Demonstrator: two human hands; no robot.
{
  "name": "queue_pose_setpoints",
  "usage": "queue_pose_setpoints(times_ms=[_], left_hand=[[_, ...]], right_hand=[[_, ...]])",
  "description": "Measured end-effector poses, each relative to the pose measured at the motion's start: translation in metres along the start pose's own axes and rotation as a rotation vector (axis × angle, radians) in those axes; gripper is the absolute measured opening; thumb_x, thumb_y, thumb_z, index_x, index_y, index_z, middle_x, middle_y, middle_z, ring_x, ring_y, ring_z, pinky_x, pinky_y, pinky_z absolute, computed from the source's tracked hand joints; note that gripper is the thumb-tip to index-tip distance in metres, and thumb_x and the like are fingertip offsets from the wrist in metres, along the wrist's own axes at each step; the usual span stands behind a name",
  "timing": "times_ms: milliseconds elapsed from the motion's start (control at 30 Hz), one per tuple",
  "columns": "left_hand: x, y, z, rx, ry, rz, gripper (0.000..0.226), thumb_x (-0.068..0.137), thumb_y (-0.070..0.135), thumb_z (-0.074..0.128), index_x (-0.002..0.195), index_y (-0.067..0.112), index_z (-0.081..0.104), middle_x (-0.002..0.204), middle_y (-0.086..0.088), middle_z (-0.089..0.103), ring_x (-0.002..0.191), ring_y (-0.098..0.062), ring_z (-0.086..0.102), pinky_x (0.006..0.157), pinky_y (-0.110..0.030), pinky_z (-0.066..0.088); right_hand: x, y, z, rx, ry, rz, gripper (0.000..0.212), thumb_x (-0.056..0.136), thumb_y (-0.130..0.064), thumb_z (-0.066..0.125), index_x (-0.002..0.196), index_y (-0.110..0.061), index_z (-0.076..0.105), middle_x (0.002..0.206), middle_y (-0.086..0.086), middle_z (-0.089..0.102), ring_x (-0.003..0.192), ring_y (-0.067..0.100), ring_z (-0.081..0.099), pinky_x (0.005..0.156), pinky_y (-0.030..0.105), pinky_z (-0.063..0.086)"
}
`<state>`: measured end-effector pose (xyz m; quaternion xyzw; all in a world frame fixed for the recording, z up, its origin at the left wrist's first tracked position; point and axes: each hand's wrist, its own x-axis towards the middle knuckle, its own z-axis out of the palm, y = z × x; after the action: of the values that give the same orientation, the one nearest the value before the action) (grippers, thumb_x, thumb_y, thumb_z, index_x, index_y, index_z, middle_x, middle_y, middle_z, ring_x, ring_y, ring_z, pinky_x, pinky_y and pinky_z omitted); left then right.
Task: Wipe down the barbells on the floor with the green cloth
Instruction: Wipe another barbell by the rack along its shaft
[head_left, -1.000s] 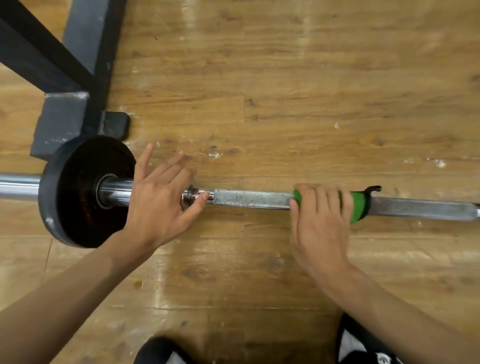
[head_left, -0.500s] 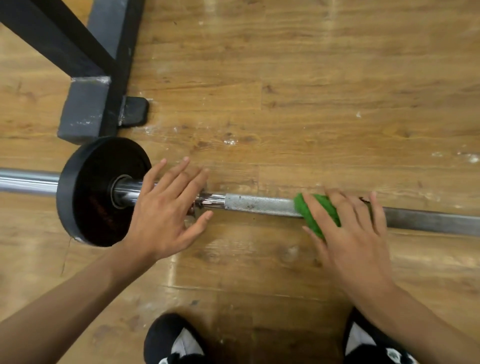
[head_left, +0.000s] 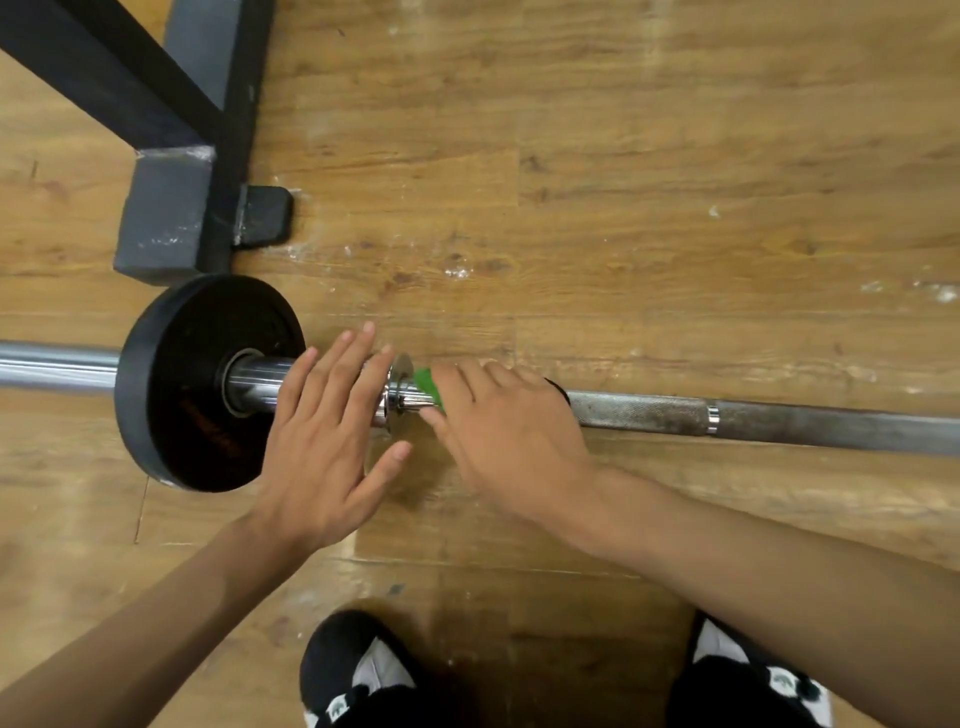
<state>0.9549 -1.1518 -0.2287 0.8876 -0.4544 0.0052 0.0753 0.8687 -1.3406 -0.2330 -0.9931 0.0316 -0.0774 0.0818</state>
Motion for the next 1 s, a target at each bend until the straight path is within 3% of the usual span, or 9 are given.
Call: queue_pose_setpoints(times_ms=[133, 300, 467, 600, 733, 867, 1000], left_hand=[[0.000, -0.003, 0.003, 0.003, 0.023, 0.027, 0.075, 0.106, 0.058, 0.024, 0.159, 0.006, 0.031, 0.169, -0.020, 0.027, 0.156, -0.036, 0.028, 0.125, -0.058, 0.021], [0.001, -0.010, 0.007, 0.017, 0.063, 0.086, 0.075, 0.105, 0.058, 0.027, 0.159, 0.005, 0.030, 0.169, -0.022, 0.025, 0.156, -0.038, 0.027, 0.125, -0.057, 0.020], [0.009, -0.009, 0.007, -0.013, 0.075, 0.083, 0.080, 0.103, 0.062, 0.026, 0.155, 0.002, 0.035, 0.166, -0.019, 0.033, 0.149, -0.040, 0.038, 0.120, -0.059, 0.026], [0.016, -0.008, 0.003, -0.019, 0.046, 0.054, 0.086, 0.101, 0.070, 0.022, 0.152, 0.002, 0.039, 0.164, -0.017, 0.037, 0.134, -0.040, 0.050, 0.114, -0.057, 0.030], [0.021, -0.005, -0.001, -0.018, -0.009, 0.027, 0.092, 0.100, 0.074, 0.018, 0.153, 0.002, 0.040, 0.164, -0.016, 0.037, 0.134, -0.039, 0.051, 0.113, -0.057, 0.032], [0.022, -0.006, -0.005, -0.013, -0.058, 0.027, 0.092, 0.100, 0.074, 0.019, 0.155, 0.003, 0.038, 0.166, -0.014, 0.035, 0.133, -0.039, 0.050, 0.113, -0.057, 0.033], [0.014, -0.003, -0.004, -0.026, -0.048, 0.027, 0.089, 0.101, 0.072, 0.022, 0.157, 0.004, 0.035, 0.168, -0.013, 0.031, 0.143, -0.036, 0.046, 0.118, -0.057, 0.030]], right_hand=[[-0.051, 0.062, -0.019, -0.050, 0.009, 0.035, 0.042, 0.107, -0.043, 0.040, 0.120, -0.014, 0.066, 0.093, 0.005, 0.067, 0.079, 0.027, 0.065, 0.068, 0.038, 0.045], [-0.102, 0.114, -0.032, -0.137, 0.003, 0.071, 0.051, 0.109, -0.045, 0.039, 0.136, -0.008, 0.062, 0.109, 0.013, 0.065, 0.092, 0.035, 0.059, 0.080, 0.043, 0.039], [-0.068, 0.077, -0.020, -0.080, 0.066, 0.283, 0.046, 0.110, -0.040, 0.035, 0.113, -0.009, 0.069, 0.095, 0.008, 0.068, 0.083, 0.032, 0.061, 0.077, 0.043, 0.036], [-0.025, 0.042, -0.012, 0.011, 0.009, 0.175, 0.048, 0.108, -0.042, 0.031, 0.111, -0.010, 0.068, 0.092, 0.007, 0.069, 0.080, 0.031, 0.065, 0.077, 0.042, 0.042], [0.006, 0.012, 0.001, -0.038, -0.038, 0.034, 0.048, 0.104, -0.047, 0.034, 0.111, -0.012, 0.066, 0.092, 0.006, 0.068, 0.078, 0.029, 0.065, 0.071, 0.038, 0.043], [-0.004, 0.030, 0.001, -0.136, -0.069, -0.047, 0.052, 0.104, -0.053, 0.036, 0.125, -0.012, 0.060, 0.097, 0.006, 0.067, 0.080, 0.028, 0.065, 0.071, 0.037, 0.046], [-0.035, 0.064, -0.019, -0.095, -0.127, -0.002, 0.051, 0.106, -0.054, 0.035, 0.123, -0.013, 0.063, 0.097, 0.008, 0.068, 0.081, 0.028, 0.065, 0.073, 0.039, 0.050]])
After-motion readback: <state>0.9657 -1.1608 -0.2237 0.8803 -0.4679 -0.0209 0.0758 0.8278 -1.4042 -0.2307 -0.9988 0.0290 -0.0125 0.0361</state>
